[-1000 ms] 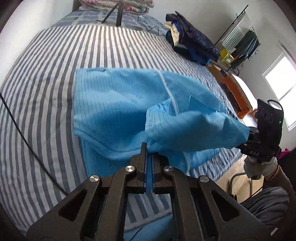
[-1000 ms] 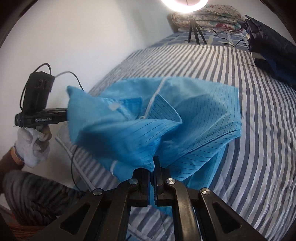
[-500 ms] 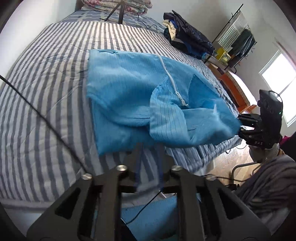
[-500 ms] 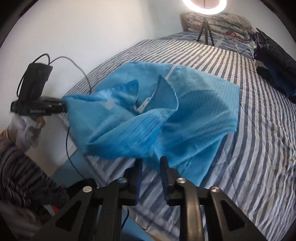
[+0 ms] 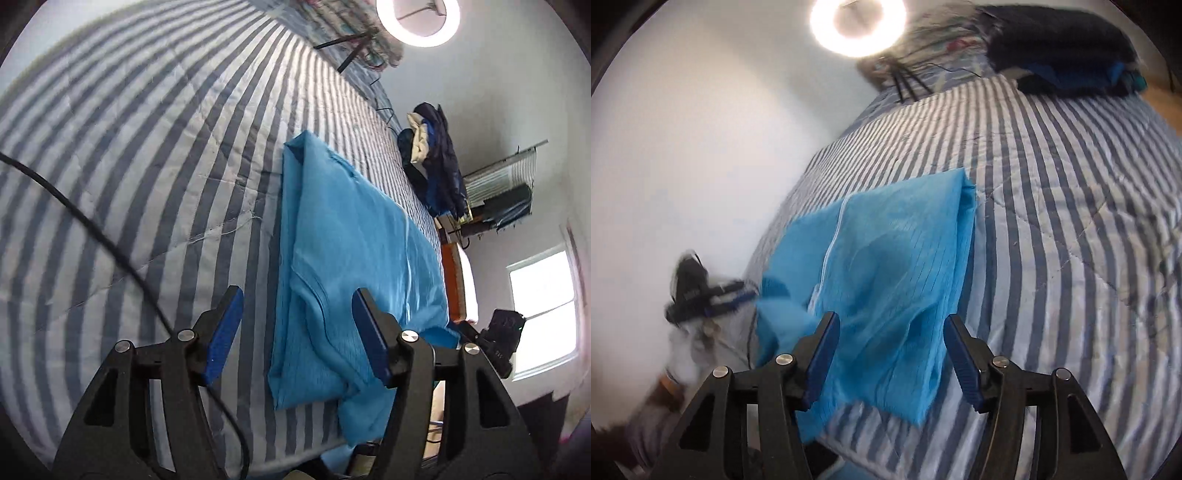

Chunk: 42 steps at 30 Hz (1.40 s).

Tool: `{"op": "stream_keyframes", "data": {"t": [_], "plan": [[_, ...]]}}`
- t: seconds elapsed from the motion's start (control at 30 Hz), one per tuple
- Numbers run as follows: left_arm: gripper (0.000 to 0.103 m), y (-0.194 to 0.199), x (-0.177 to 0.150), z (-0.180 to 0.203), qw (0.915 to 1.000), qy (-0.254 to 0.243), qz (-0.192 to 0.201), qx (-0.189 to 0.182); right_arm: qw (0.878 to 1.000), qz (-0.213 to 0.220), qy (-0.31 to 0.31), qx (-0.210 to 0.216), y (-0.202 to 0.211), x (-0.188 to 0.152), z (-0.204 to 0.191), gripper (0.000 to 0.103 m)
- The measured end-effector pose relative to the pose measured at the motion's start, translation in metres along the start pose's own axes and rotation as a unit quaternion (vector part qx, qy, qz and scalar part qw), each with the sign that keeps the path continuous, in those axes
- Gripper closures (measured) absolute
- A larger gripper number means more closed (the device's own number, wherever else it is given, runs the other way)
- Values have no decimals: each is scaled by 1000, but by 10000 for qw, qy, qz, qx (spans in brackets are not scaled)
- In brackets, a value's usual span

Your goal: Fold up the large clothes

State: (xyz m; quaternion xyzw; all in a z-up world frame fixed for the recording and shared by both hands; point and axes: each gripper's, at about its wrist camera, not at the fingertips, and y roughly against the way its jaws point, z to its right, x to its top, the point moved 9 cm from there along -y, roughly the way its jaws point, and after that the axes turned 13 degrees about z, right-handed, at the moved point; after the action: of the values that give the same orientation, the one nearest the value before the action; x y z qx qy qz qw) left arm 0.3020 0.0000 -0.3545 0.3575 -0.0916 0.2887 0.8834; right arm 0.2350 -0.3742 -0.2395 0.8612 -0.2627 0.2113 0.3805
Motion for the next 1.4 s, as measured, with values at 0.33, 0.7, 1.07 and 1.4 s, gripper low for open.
{"op": "stream_keyframes", "data": {"t": [0.33, 0.7, 1.07, 1.4], "plan": [[100, -18, -3, 20, 9999, -144, -25, -62, 9994, -225, -189, 178, -27, -5, 1, 103], [84, -14, -9, 24, 9936, -897, 183, 663, 9957, -617, 510, -473, -28, -20, 4, 84], [84, -52, 42, 130, 9718, -2233, 610, 444, 9804, 213, 1910, -434, -71, 66, -74, 77], [84, -136, 46, 108, 9657, -2460, 83, 822, 9741, -429, 2013, -936, -134, 46, -30, 79]]}}
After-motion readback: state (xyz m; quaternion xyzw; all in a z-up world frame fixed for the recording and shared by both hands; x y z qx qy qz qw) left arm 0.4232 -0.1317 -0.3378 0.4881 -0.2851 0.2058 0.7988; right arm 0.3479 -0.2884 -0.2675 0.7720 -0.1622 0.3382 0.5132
